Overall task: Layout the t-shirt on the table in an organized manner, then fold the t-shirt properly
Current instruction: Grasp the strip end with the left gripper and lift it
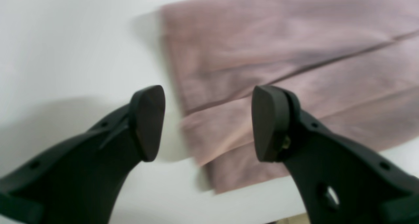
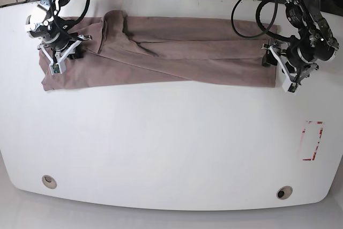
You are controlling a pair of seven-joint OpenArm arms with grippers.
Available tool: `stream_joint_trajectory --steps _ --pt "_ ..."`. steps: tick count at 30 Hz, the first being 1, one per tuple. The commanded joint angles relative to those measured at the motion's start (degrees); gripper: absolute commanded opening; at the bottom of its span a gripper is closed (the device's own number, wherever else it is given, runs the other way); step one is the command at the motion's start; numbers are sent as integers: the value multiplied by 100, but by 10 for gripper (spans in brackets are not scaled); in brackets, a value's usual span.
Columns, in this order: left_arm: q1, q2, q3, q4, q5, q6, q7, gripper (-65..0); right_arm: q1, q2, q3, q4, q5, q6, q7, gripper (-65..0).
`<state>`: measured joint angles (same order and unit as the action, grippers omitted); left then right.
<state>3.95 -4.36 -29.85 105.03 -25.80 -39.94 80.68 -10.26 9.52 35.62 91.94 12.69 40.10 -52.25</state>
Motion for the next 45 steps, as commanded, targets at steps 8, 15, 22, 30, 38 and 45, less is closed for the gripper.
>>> stream_joint_trajectory --steps 8,15,22,30,38,45 --pt "-82 -263 -571 -943 -158 -6 -68 -256 -16 64 21 67 -60 -10 -89 -609" --pt "-82 -535 -545 -1251 -360 -6 -68 -256 -16 64 21 67 -60 -10 -89 -609" --pt "-91 -527 -448 -1813 -457 -6 -90 -256 -16 64 21 67 -60 -10 -89 -612" --pt "-188 -518 -167 -2165 -475 -6 -117 -260 -16 64 21 67 -60 -10 -89 -612" --pt "-188 -518 369 -2165 -475 -6 -117 -497 -16 64 21 59 -51 -10 -89 -612" --pt "-179 -535 475 -2068 -448 -6 -134 -556 -16 64 21 59 -51 -10 -89 -612"
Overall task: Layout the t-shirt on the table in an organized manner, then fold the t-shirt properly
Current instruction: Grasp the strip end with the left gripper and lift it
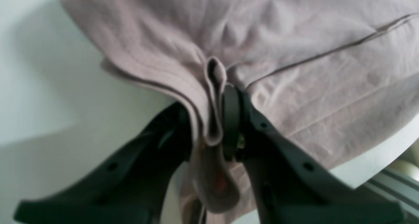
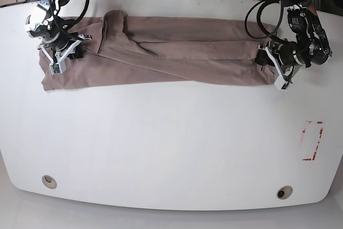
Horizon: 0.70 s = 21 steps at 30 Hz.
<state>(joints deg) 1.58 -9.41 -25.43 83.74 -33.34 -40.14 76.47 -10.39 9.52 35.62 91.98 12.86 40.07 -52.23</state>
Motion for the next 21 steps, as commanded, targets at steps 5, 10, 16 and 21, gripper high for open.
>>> stream_joint_trajectory --steps 5,10,16,21 --pt "180 -39 33 773 314 14 287 -611 -2 64 30 45 -69 -7 -92 -612" --pt "294 -30 68 1863 288 14 314 -614 -2 64 30 54 -69 -7 -92 -612" --pt "373 -39 868 2768 271 14 314 -614 6 55 30 54 -60 -7 -92 -612" --pt "347 -22 1950 3015 271 14 314 -607 6 55 30 54 -42 -7 -92 -612"
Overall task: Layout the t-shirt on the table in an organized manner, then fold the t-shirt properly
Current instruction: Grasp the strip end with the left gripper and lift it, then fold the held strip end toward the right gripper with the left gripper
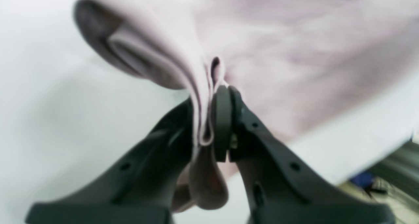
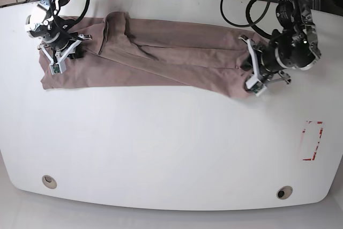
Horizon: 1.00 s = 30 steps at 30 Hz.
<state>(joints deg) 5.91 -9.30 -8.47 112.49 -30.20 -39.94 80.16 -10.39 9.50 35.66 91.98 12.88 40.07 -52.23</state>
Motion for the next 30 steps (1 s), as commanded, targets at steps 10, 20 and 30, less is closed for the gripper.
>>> stream_joint_trajectory --steps 10,20,30 --pt "-437 644 1247 132 9 -6 -56 -607 6 57 25 45 -62 -7 -92 -612" --pt "-710 1471 1581 -44 17 -6 -56 -607 6 -22 25 45 -53 -7 -92 -612" --pt "-719 1761 1810 -299 17 -6 -56 -590 6 -128 25 72 -80 -7 -92 -612"
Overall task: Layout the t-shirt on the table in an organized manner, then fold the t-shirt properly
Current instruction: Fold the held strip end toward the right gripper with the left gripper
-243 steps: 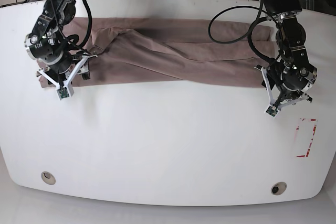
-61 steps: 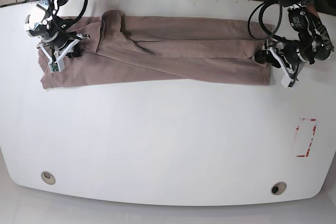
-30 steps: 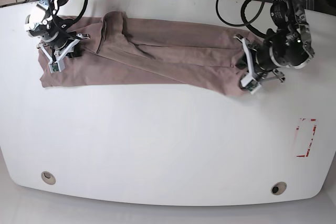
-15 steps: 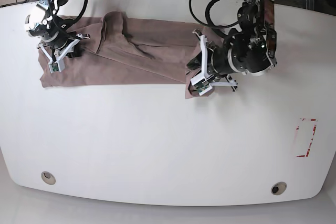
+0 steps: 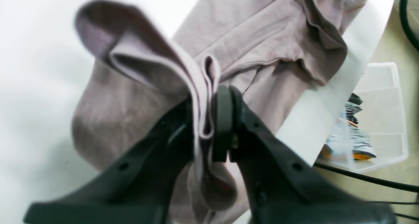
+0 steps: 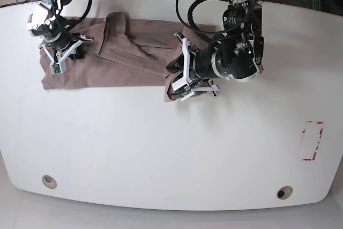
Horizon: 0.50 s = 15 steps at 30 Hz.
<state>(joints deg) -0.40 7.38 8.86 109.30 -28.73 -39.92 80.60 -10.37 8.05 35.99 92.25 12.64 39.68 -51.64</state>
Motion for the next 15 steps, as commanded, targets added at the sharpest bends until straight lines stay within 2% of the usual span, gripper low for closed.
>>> stream_joint_trajectory --steps 1,15 --pt "-87 93 94 -6 -129 -8 -99 -590 4 8 -8 46 -56 32 -151 -612" --pt "-307 162 454 -77 214 -8 -99 -587 4 17 -8 46 -56 32 -151 -612"
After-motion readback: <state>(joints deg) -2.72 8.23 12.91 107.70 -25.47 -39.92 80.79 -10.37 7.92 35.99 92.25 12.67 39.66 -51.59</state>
